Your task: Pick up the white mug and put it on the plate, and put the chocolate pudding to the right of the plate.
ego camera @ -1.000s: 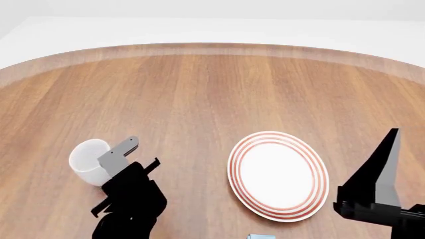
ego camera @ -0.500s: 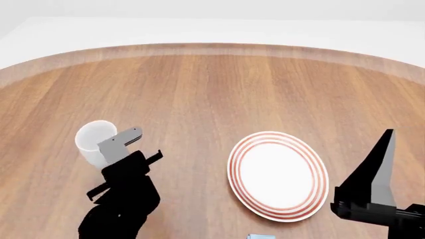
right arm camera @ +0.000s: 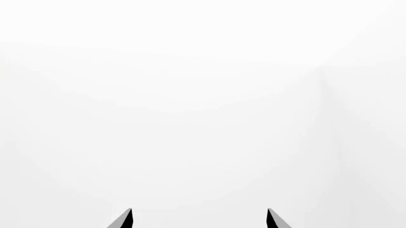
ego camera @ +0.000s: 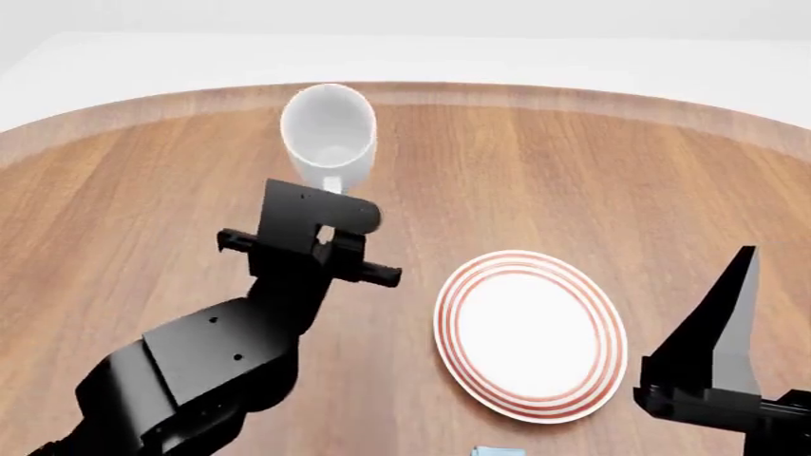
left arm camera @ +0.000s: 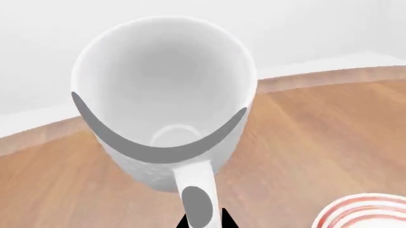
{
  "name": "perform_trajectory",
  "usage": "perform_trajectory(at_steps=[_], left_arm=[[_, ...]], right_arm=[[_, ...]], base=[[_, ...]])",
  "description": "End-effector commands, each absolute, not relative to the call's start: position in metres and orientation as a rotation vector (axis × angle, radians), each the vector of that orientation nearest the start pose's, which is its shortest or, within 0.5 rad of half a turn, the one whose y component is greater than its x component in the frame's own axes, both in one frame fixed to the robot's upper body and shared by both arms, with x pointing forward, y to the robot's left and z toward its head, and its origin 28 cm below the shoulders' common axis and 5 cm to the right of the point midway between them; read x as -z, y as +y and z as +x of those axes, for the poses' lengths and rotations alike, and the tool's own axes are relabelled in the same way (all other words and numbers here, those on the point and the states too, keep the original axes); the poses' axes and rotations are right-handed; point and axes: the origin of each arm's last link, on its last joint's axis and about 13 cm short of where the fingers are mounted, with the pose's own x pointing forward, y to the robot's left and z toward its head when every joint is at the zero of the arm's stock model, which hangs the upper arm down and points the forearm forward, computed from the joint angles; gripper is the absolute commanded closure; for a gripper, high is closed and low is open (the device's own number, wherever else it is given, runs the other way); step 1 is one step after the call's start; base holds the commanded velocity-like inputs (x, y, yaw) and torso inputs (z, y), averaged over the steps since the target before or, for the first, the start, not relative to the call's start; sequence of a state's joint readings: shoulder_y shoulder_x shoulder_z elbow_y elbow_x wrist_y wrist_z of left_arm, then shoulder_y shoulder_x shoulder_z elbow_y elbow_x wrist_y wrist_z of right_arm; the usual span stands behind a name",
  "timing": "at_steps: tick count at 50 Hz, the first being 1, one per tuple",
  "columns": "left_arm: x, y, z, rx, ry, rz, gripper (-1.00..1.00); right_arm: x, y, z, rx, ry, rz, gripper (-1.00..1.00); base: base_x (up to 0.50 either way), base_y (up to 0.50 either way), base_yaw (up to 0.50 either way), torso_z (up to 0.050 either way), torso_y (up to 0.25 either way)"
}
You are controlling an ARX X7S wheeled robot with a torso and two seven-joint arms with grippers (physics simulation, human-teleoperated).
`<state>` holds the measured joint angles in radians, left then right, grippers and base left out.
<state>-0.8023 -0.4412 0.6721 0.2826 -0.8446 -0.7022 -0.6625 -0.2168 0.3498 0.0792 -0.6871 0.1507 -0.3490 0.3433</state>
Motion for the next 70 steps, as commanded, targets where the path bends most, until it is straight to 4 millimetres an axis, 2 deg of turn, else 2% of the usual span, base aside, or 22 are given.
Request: perform_trajectory(at_steps=[1, 5, 10, 16, 20, 25, 33, 47, 59, 70], left_arm=[[-0.205, 0.162, 0.281, 0.42, 0.024, 0.291, 1.0], [-0.221, 0.16, 0.288, 0.444, -0.014, 0.406, 1.0], [-0.239, 0.159, 0.293, 0.466, -0.019, 0.46, 1.0], [-0.247, 0.153, 0.303, 0.522, 0.001, 0.518, 1.0], [-0.254, 0.146, 0.301, 0.656, 0.036, 0.511, 1.0], [-0.258, 0.137, 0.299, 0.712, 0.045, 0.533, 1.0], [-0.254, 0.117, 0.301, 0.788, 0.072, 0.551, 1.0], [-0.249, 0.084, 0.292, 0.965, 0.207, 0.323, 1.0], [-0.235, 0.079, 0.299, 1.014, 0.298, 0.177, 1.0], [-0.215, 0.074, 0.307, 1.002, 0.382, 0.129, 1.0]], right_arm=[[-0.153, -0.146, 0.149, 0.172, -0.846, -0.061, -1.0], [-0.153, -0.147, 0.149, 0.172, -0.849, -0.061, -1.0], [-0.153, -0.147, 0.149, 0.171, -0.849, -0.058, -1.0], [-0.153, -0.147, 0.149, 0.169, -0.847, -0.057, -1.0], [-0.153, -0.147, 0.149, 0.17, -0.844, -0.054, -1.0], [-0.153, -0.147, 0.148, 0.169, -0.847, -0.055, -1.0], [-0.154, -0.149, 0.147, 0.176, -0.851, -0.051, -1.0], [-0.153, -0.149, 0.146, 0.175, -0.851, -0.047, -1.0], [-0.154, -0.148, 0.145, 0.174, -0.852, -0.045, -1.0], [-0.153, -0.149, 0.145, 0.175, -0.852, -0.041, -1.0]], base=[[0.0, 0.0, 0.0, 0.0, 0.0], [0.0, 0.0, 0.0, 0.0, 0.0], [0.0, 0.0, 0.0, 0.0, 0.0], [0.0, 0.0, 0.0, 0.0, 0.0], [0.0, 0.0, 0.0, 0.0, 0.0], [0.0, 0.0, 0.0, 0.0, 0.0], [0.0, 0.0, 0.0, 0.0, 0.0], [0.0, 0.0, 0.0, 0.0, 0.0], [0.0, 0.0, 0.0, 0.0, 0.0], [0.0, 0.0, 0.0, 0.0, 0.0]])
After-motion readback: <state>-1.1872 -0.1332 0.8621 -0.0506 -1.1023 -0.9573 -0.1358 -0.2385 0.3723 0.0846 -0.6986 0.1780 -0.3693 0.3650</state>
